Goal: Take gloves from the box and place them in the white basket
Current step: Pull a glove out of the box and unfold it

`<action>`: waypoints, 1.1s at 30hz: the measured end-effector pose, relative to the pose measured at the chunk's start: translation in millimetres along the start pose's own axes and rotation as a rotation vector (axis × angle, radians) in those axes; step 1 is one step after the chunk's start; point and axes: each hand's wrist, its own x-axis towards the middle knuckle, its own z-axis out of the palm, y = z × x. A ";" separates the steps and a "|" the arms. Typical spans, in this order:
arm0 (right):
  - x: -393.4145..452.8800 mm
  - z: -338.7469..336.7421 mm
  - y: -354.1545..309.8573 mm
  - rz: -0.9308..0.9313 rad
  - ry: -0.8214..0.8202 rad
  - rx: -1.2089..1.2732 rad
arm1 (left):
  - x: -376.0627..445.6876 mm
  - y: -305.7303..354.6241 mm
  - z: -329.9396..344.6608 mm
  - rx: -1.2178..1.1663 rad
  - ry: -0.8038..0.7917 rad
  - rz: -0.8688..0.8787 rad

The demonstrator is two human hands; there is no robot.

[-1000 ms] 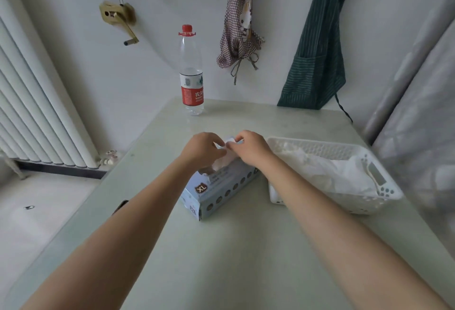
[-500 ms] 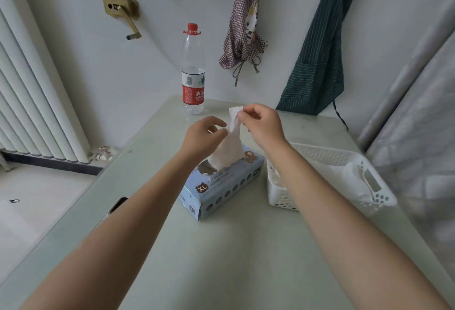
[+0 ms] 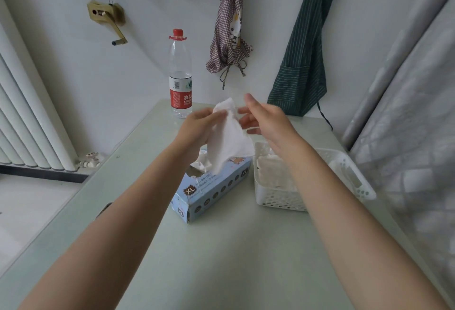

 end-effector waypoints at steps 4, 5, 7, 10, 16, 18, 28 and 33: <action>-20.8 -3.0 19.3 0.227 -0.220 0.235 | 0.7 -1.2 11.1 -0.060 0.108 -0.054; -24.2 -2.6 25.1 0.270 -0.253 0.266 | 1.4 -2.1 13.6 -0.074 0.143 -0.061; -32.1 -0.1 31.8 0.327 -0.276 0.299 | 1.0 -3.4 17.1 -0.049 0.211 -0.043; -36.5 2.6 36.0 0.360 -0.150 0.385 | -0.7 -5.7 19.1 -0.041 0.256 -0.022; -25.7 -3.5 26.5 0.203 0.171 0.181 | -3.2 -15.5 4.9 0.325 0.116 -0.281; -23.7 -1.3 17.0 0.152 0.174 0.114 | -9.7 -16.0 1.5 0.519 0.059 -0.338; -28.8 7.3 -43.7 -0.055 0.025 -0.101 | -12.4 20.9 11.2 0.198 -0.176 0.125; -27.8 -7.4 -44.2 -0.128 0.128 -0.181 | -13.2 14.1 20.3 0.105 -0.354 0.041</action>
